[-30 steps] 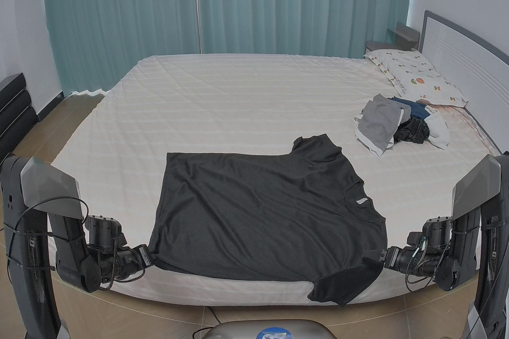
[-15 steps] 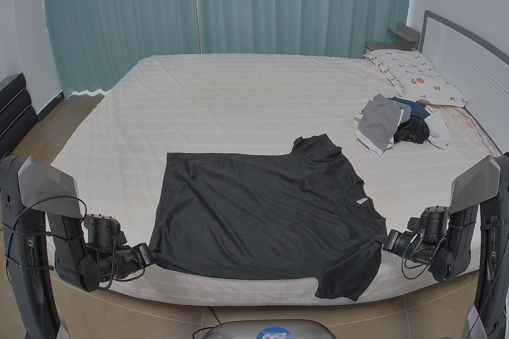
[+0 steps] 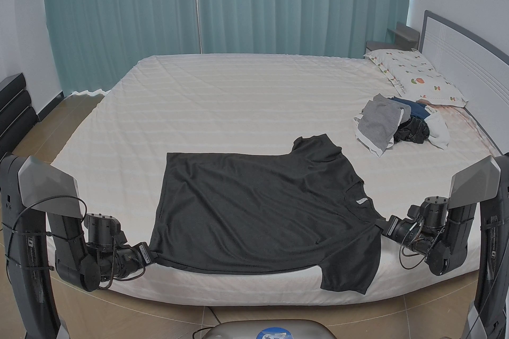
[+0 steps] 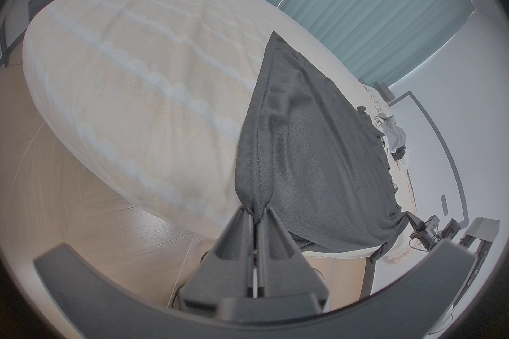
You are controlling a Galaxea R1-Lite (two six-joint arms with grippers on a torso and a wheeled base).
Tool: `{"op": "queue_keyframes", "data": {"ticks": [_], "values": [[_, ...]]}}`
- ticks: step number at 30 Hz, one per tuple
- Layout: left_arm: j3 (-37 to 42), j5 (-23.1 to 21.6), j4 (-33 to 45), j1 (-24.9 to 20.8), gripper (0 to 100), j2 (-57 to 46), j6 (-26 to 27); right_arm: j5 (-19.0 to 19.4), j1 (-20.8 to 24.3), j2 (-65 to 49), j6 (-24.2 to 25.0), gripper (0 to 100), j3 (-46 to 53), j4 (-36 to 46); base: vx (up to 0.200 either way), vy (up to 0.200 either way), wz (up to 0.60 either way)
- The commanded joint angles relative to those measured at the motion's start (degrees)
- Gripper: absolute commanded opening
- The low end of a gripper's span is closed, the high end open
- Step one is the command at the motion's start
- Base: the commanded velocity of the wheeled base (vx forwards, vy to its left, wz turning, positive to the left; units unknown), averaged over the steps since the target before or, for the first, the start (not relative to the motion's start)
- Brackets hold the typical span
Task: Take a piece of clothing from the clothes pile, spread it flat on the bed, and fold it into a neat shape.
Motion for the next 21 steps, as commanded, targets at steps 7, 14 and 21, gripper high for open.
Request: {"op": "queue_keyframes", "data": {"ticks": [7,14,21], "values": [[0.08,0.03,-0.02,-0.10,0,0.18,-0.06,-2.01,0.97,2.22,2.27,0,-6.21,-0.25,0.000,0.000,0.00],[0.08,0.03,-0.02,-0.10,0,0.27,0.12,-3.85,1.50,3.98,2.45,100,-7.09,-0.43,0.000,0.000,0.00],[-0.01,0.03,-0.02,-0.01,0,0.18,-0.06,-3.94,0.44,3.27,2.89,100,-3.40,-0.52,0.000,0.000,0.00]]}}
